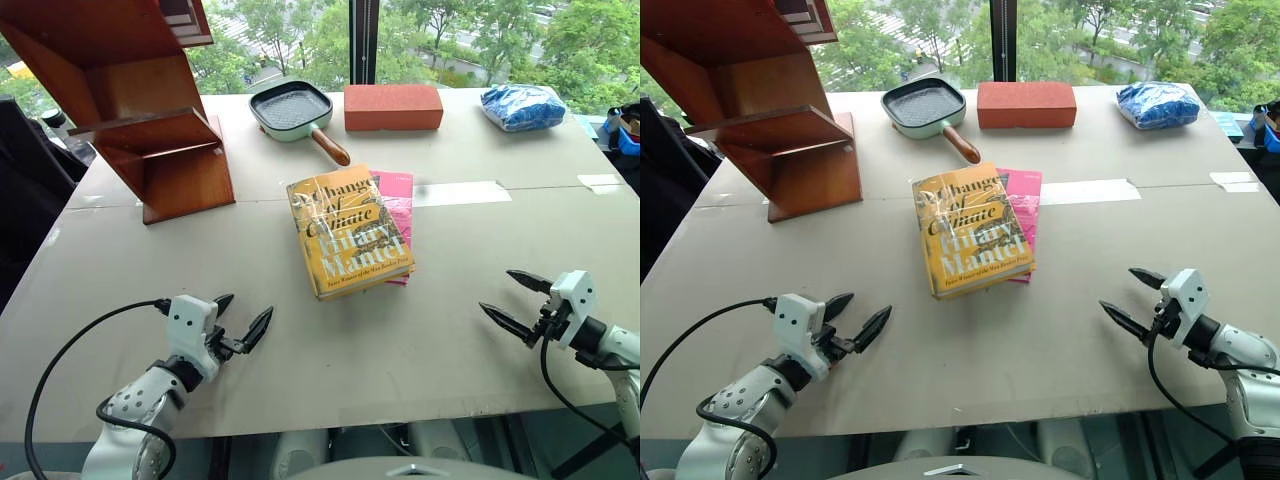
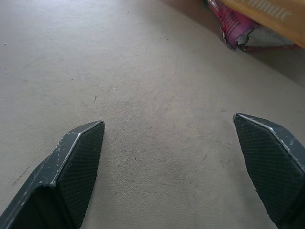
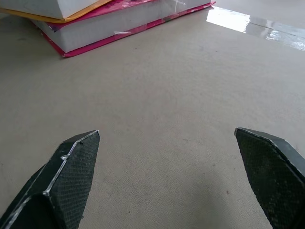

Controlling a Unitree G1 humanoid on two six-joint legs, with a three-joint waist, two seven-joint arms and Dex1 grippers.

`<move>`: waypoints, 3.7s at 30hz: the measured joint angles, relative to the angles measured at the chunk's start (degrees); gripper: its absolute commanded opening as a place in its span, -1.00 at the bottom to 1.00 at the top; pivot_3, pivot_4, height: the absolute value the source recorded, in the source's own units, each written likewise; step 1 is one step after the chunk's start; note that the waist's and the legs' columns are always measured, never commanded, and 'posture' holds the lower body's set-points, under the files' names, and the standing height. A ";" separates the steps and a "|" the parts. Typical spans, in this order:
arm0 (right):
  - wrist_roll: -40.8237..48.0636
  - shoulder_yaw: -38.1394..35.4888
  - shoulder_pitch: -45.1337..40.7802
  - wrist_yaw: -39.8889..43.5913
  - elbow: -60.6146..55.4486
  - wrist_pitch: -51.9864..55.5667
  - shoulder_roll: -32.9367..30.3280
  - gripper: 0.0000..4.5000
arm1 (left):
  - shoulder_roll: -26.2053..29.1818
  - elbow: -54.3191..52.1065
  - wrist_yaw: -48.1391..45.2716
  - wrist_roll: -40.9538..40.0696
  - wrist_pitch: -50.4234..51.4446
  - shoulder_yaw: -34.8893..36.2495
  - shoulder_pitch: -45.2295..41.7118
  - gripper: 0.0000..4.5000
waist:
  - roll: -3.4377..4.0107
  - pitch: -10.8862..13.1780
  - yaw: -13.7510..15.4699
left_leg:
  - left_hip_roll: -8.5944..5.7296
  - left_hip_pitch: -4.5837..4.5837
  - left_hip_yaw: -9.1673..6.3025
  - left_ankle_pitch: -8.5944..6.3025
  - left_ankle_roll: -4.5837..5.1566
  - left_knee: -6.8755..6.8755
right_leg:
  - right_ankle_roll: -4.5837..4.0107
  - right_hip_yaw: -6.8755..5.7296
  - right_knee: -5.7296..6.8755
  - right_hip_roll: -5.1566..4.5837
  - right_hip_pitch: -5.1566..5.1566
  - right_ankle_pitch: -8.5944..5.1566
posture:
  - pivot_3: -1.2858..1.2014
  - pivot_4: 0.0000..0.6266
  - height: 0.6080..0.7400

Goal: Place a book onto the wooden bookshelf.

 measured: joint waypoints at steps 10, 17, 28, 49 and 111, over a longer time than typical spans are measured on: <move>-0.13 1.21 -7.97 -7.45 -2.77 9.34 0.77 1.00 | 3.25 2.37 -4.23 -0.41 -0.52 0.10 -2.37 0.98 | -0.04 0.03 -0.11 | -0.03 0.02 -0.03 0.01 0.00 0.00 | -0.05 -0.02 0.03 0.06 -0.02 0.04 | 0.03 -0.52 1.00; -7.91 10.71 -31.68 -16.29 5.05 18.42 5.16 1.00 | 14.95 6.27 -19.83 -8.61 0.74 3.78 -10.72 0.98 | -0.18 0.23 -0.48 | -0.07 -0.15 0.01 0.01 0.00 0.00 | -0.31 -0.06 0.05 0.15 -0.19 0.20 | 0.03 -0.52 1.00; -17.49 19.34 -56.96 -18.25 35.88 9.05 16.53 -0.61 | 25.88 15.28 -34.79 -12.89 1.90 8.62 -18.44 1.00 | -0.55 0.48 -1.64 | 0.00 -0.41 -0.07 0.02 -0.02 -0.36 | -0.08 -0.21 -0.12 0.01 -0.40 0.33 | 0.03 -0.52 1.00; -19.67 22.85 -58.52 -8.84 36.49 6.85 24.26 -0.97 | 28.15 15.85 -39.06 -14.97 4.09 12.45 -21.72 1.00 | -0.54 0.49 -1.70 | 0.02 -1.00 -0.16 0.07 -0.11 -0.26 | -0.08 -0.27 0.35 -0.05 -1.16 0.37 | 0.03 -0.52 1.00; 22.92 1.01 -19.82 -15.40 -44.59 49.56 -7.30 1.00 | -3.07 26.52 31.51 -83.61 50.17 5.08 -29.06 -0.99 | -0.67 0.37 0.43 | -0.21 -0.18 -0.57 0.10 -0.15 0.62 | -0.32 -0.39 0.60 -0.15 0.11 0.17 | 0.03 -0.52 1.00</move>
